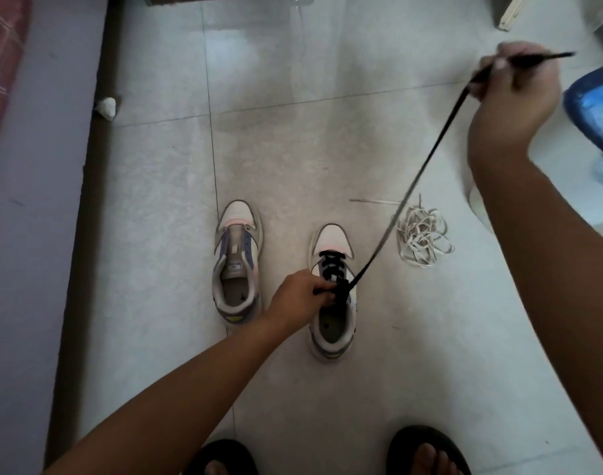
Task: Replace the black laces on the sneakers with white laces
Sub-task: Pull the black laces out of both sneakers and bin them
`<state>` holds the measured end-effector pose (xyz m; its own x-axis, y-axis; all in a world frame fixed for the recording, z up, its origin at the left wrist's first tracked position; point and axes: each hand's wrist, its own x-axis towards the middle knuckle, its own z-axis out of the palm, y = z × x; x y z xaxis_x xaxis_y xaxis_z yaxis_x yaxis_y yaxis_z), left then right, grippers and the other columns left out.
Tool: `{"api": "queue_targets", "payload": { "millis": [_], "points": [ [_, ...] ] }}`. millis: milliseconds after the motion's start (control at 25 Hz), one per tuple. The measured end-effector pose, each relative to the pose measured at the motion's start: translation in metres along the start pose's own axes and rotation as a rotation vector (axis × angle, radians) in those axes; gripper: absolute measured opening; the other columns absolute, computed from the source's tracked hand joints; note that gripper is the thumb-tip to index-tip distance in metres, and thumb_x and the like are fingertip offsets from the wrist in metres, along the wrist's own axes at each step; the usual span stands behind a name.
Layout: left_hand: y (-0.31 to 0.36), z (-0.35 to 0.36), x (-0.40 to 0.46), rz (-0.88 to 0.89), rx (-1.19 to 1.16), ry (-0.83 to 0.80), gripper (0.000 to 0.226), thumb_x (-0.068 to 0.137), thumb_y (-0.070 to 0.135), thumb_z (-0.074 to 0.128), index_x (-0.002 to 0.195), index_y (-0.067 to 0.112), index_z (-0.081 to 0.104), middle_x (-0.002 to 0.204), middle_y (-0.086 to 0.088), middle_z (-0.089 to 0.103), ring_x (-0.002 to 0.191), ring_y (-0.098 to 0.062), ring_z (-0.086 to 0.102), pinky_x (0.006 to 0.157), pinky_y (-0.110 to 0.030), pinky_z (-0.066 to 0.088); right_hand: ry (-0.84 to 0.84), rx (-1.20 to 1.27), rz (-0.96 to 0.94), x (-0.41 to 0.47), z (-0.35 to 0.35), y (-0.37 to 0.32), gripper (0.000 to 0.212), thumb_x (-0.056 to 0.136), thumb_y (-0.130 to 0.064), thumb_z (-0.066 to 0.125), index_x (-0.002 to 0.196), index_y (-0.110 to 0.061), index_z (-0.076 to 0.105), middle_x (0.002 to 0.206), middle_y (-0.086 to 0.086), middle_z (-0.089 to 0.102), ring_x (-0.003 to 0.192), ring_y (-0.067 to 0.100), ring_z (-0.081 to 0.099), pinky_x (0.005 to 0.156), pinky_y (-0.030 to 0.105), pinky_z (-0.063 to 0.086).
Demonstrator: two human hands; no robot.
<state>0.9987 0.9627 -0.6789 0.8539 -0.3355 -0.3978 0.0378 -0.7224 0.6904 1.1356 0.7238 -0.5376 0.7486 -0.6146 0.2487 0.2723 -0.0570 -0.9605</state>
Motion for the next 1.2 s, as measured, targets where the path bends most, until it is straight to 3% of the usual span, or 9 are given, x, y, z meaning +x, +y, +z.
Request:
{"api": "queue_targets", "payload": {
  "millis": [160, 280, 480, 600, 680, 760, 920, 1040, 1200],
  "points": [
    [-0.001, -0.004, -0.002, -0.002, -0.082, 0.05, 0.016, 0.085, 0.016, 0.067, 0.096, 0.008, 0.074, 0.088, -0.009, 0.071, 0.081, -0.018, 0.065, 0.066, -0.014, 0.039, -0.759, -0.8, 0.243, -0.068, -0.022, 0.058, 0.049, 0.089, -0.008, 0.062, 0.135, -0.007, 0.045, 0.115, 0.009, 0.059, 0.103, 0.019, 0.058, 0.091, 0.03, 0.043],
    [0.004, -0.014, 0.0, -0.093, -0.17, 0.072, 0.014, 0.09, 0.017, 0.06, 0.087, 0.005, 0.066, 0.085, -0.013, 0.068, 0.078, -0.026, 0.066, 0.07, -0.034, 0.054, -1.051, -0.828, 0.439, -0.148, -0.051, 0.087, 0.068, 0.083, -0.028, 0.07, 0.141, -0.013, 0.038, 0.135, 0.005, 0.05, 0.123, 0.014, 0.047, 0.097, 0.022, 0.036],
    [0.05, -0.057, -0.001, -0.173, -0.696, 0.099, 0.019, 0.099, 0.016, 0.043, 0.087, 0.005, 0.053, 0.079, -0.012, 0.06, 0.061, -0.021, 0.066, 0.053, -0.036, 0.058, -1.119, -0.68, 0.493, -0.197, -0.058, 0.098, 0.123, 0.064, -0.042, 0.083, 0.151, -0.019, 0.0, 0.157, -0.002, 0.013, 0.143, 0.011, 0.016, 0.115, 0.03, 0.021],
    [0.087, -0.111, 0.02, -0.019, -1.127, 0.233, 0.025, 0.1, 0.017, 0.041, 0.082, 0.005, 0.053, 0.066, -0.006, 0.063, 0.055, -0.016, 0.066, 0.049, -0.029, 0.055, -1.139, -0.707, 0.483, -0.2, -0.058, 0.097, 0.121, 0.064, -0.035, 0.085, 0.151, -0.015, 0.003, 0.154, -0.003, 0.018, 0.141, 0.012, 0.018, 0.112, 0.022, 0.019],
    [0.098, -0.145, 0.035, 0.066, -1.322, 0.316, 0.022, 0.1, 0.017, 0.043, 0.086, 0.006, 0.055, 0.062, -0.002, 0.064, 0.057, -0.016, 0.065, 0.054, -0.027, 0.054, -1.054, -0.762, 0.37, -0.202, -0.058, 0.095, 0.099, 0.068, -0.031, 0.083, 0.146, -0.013, 0.026, 0.146, 0.001, 0.036, 0.135, 0.016, 0.033, 0.106, 0.019, 0.026],
    [0.095, -0.148, 0.044, 0.054, -1.084, 0.364, 0.018, 0.098, 0.017, 0.046, 0.095, 0.006, 0.06, 0.074, -0.006, 0.067, 0.064, -0.014, 0.063, 0.061, -0.029, 0.053, -0.961, -0.816, 0.241, -0.205, -0.056, 0.094, 0.067, 0.075, -0.028, 0.078, 0.132, -0.01, 0.049, 0.136, 0.006, 0.05, 0.126, 0.021, 0.045, 0.105, 0.025, 0.033],
    [0.048, -0.068, 0.029, -0.031, -0.051, 0.198, 0.038, 0.096, 0.025, 0.051, 0.129, 0.008, 0.051, 0.129, -0.015, 0.05, 0.116, -0.022, 0.05, 0.096, -0.026, 0.038, -0.922, -0.826, 0.197, -0.209, -0.051, 0.095, 0.03, 0.079, -0.019, 0.074, 0.105, -0.005, 0.068, 0.12, 0.009, 0.055, 0.113, 0.021, 0.051, 0.094, 0.02, 0.036],
    [0.021, -0.023, 0.002, -0.005, 0.018, 0.054, 0.02, 0.091, 0.021, 0.057, 0.105, 0.009, 0.064, 0.105, -0.01, 0.061, 0.101, -0.024, 0.058, 0.072, -0.019, 0.036, -0.821, -0.683, 0.429, -0.204, -0.047, 0.094, 0.022, 0.084, -0.017, 0.069, 0.1, -0.001, 0.068, 0.115, 0.004, 0.051, 0.105, 0.011, 0.049, 0.084, 0.005, 0.029],
    [0.007, 0.007, -0.011, 0.075, 0.276, 0.025, 0.028, 0.088, 0.024, 0.057, 0.115, 0.015, 0.056, 0.112, -0.006, 0.05, 0.102, -0.023, 0.051, 0.079, -0.035, 0.046, -0.809, -0.58, 0.578, -0.197, -0.044, 0.092, 0.018, 0.087, -0.015, 0.065, 0.099, -0.002, 0.063, 0.1, 0.001, 0.054, 0.088, 0.007, 0.052, 0.075, 0.016, 0.04]
  ]
}}
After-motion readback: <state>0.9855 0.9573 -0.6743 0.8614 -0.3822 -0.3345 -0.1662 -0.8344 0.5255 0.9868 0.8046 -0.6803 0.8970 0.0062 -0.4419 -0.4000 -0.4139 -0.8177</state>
